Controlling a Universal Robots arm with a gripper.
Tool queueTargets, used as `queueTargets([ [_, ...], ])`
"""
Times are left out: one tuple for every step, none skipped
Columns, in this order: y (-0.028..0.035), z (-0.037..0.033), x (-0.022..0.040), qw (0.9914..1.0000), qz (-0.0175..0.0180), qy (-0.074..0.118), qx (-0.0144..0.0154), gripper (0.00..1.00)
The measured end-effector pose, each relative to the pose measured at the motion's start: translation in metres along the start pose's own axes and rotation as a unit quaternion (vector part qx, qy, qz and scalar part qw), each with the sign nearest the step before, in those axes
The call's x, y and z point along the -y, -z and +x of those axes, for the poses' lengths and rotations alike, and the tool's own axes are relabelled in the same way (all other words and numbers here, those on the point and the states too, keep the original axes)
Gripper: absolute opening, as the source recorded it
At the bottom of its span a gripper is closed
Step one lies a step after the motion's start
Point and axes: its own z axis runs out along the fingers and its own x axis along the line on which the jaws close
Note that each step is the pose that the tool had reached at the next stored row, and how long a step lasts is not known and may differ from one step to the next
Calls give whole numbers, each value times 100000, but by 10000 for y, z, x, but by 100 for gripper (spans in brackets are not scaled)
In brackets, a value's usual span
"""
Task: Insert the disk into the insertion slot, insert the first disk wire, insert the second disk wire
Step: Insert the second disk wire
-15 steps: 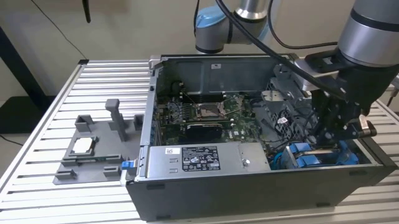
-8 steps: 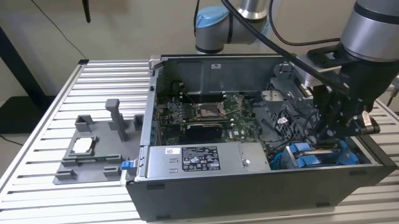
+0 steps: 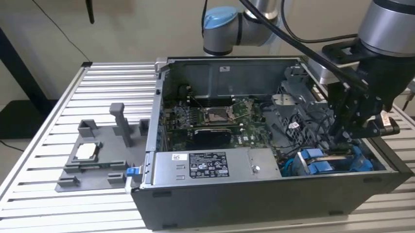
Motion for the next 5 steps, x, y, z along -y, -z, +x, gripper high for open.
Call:
queueTargets([
  [0, 0, 0, 100000, 2, 0, 7, 24],
  [5, 0, 1, 100000, -1, 1, -7, 24],
  [8, 0, 1, 100000, 0, 1, -9, 24],
  [8, 0, 1, 100000, 0, 4, -9, 24],
  [8, -1, 1, 100000, 0, 2, -8, 24],
])
